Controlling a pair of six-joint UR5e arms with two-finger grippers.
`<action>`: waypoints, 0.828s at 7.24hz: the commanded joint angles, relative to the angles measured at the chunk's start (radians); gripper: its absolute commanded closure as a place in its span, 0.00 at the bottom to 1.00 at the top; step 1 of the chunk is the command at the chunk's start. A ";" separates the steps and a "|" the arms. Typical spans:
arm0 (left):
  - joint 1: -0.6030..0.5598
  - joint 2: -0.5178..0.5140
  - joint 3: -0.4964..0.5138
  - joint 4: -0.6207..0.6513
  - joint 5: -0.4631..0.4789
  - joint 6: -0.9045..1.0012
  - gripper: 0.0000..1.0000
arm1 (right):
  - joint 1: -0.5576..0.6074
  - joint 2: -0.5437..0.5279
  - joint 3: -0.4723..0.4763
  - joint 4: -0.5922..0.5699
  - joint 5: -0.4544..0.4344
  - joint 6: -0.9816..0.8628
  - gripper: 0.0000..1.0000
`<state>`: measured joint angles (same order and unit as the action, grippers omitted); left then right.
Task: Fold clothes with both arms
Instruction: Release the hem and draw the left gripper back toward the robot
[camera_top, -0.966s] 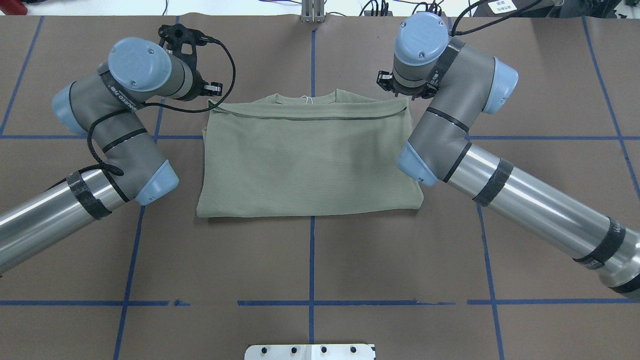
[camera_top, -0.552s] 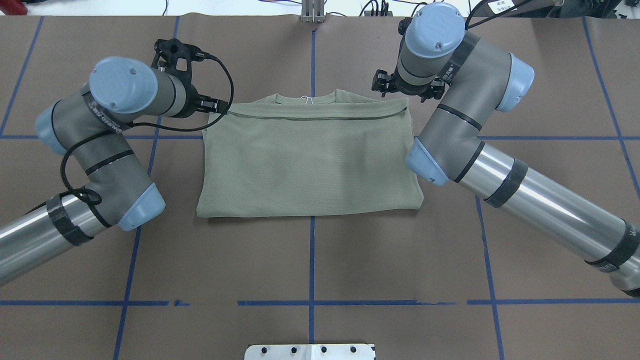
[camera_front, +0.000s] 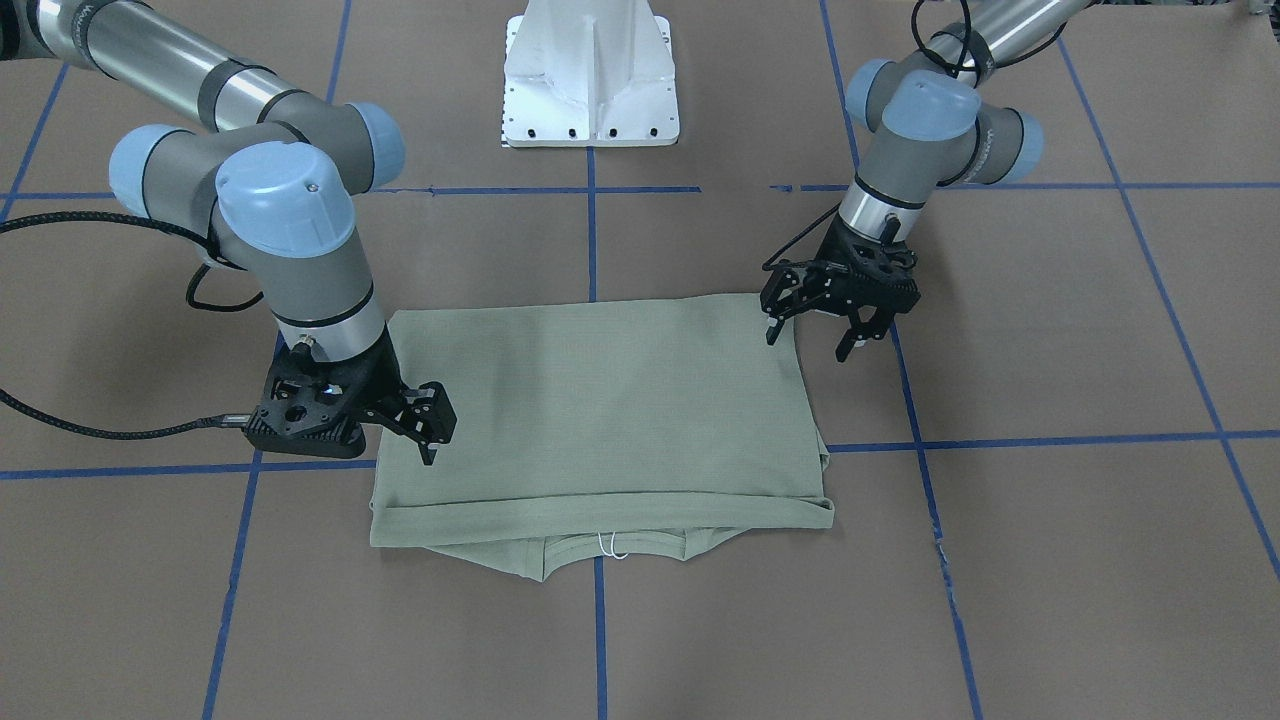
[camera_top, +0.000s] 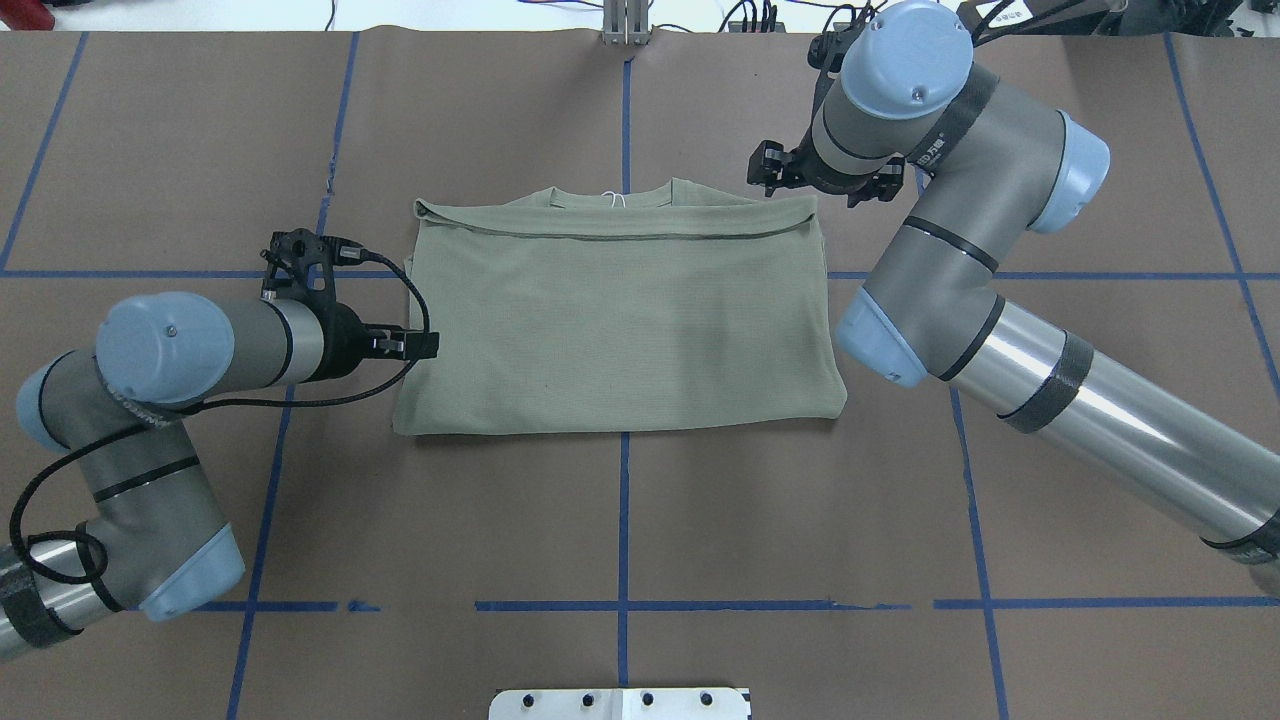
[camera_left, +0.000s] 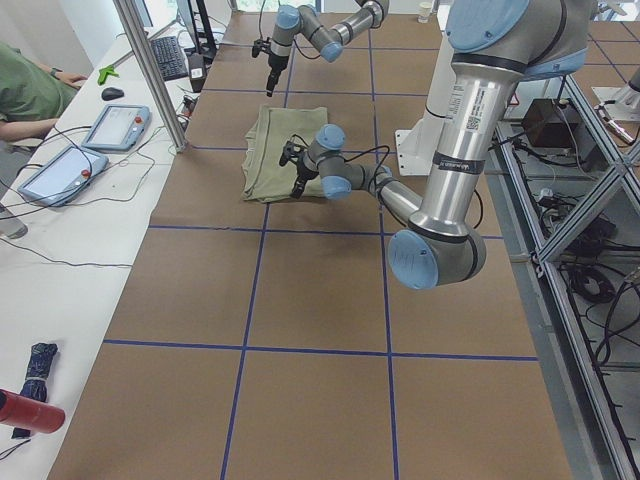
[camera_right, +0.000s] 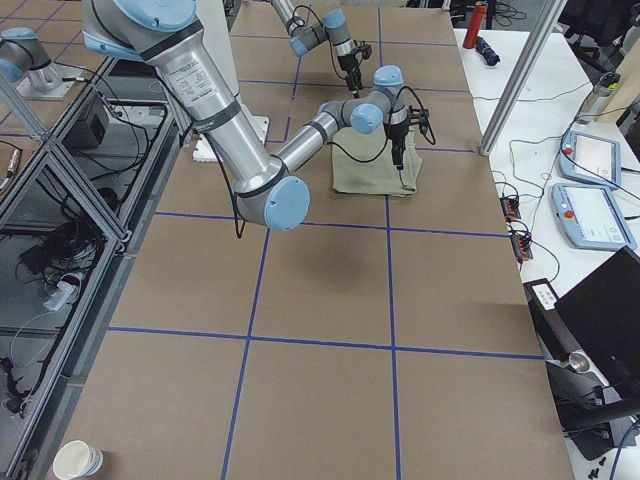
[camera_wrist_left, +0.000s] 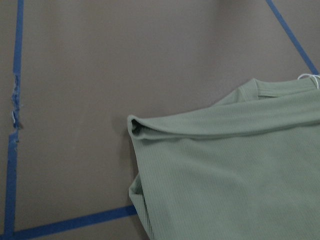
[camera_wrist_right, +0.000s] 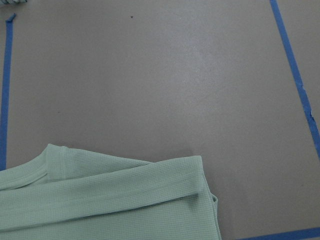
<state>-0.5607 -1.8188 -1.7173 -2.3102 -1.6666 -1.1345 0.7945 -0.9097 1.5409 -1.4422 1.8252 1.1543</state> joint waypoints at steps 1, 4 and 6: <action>0.056 0.038 -0.012 -0.044 0.004 -0.137 0.42 | -0.001 -0.002 0.005 0.000 -0.001 0.001 0.00; 0.076 0.058 -0.012 -0.048 0.002 -0.157 0.43 | -0.003 -0.002 0.015 0.000 -0.004 0.013 0.00; 0.081 0.059 -0.027 -0.048 -0.001 -0.169 0.56 | -0.003 -0.002 0.016 0.000 -0.004 0.013 0.00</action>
<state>-0.4831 -1.7610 -1.7345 -2.3576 -1.6655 -1.2949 0.7916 -0.9112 1.5561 -1.4419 1.8210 1.1671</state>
